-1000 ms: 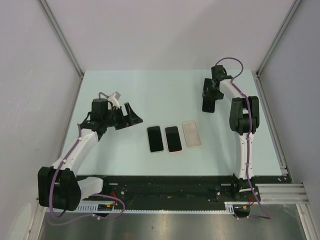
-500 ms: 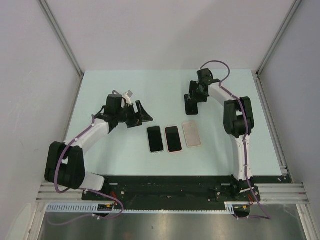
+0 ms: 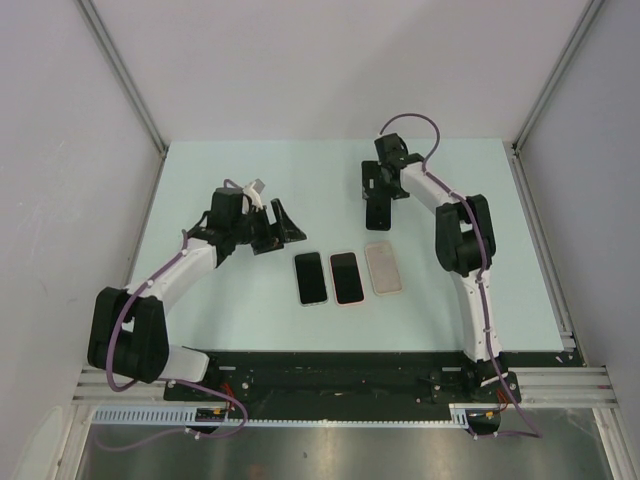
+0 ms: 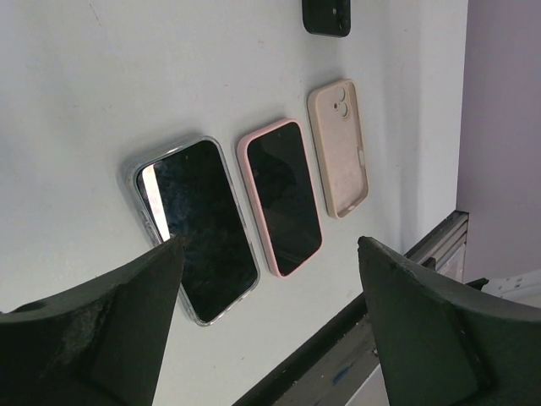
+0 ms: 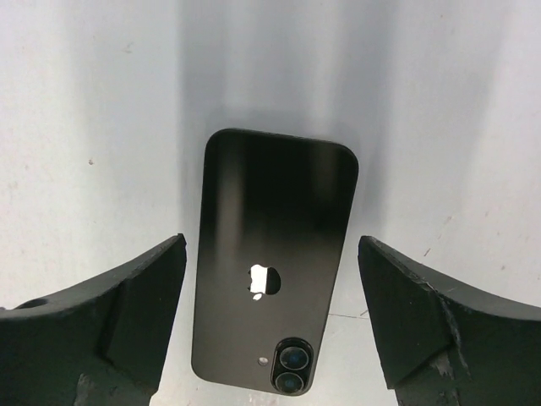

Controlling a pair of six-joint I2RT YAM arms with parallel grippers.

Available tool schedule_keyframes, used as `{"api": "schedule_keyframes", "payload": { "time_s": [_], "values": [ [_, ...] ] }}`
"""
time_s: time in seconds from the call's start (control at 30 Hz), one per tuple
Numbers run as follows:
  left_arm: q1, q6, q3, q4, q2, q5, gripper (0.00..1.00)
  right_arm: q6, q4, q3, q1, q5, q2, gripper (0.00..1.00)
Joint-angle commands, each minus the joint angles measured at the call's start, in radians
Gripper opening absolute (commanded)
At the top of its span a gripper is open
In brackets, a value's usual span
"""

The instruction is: Put the phone into the phone case

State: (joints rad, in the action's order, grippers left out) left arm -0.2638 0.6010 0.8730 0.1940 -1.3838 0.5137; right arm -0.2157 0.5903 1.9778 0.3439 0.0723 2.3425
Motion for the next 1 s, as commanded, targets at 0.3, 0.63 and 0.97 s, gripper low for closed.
{"api": "schedule_keyframes", "payload": {
  "time_s": [0.3, 0.63, 0.97],
  "values": [
    [-0.006, -0.037, 0.009, 0.022, 0.058, -0.026, 0.89, -0.057, 0.039, 0.072, 0.017, 0.052, 0.077, 0.84],
    [-0.006, -0.029, 0.004, 0.021, 0.063, -0.030, 0.90, -0.067, 0.089, 0.087, 0.043, 0.110, 0.100, 0.68],
    [-0.006, -0.012, -0.026, -0.056, 0.011, -0.090, 0.90, -0.140, -0.001, 0.043, 0.050, -0.106, 0.067, 0.53]
  ]
}}
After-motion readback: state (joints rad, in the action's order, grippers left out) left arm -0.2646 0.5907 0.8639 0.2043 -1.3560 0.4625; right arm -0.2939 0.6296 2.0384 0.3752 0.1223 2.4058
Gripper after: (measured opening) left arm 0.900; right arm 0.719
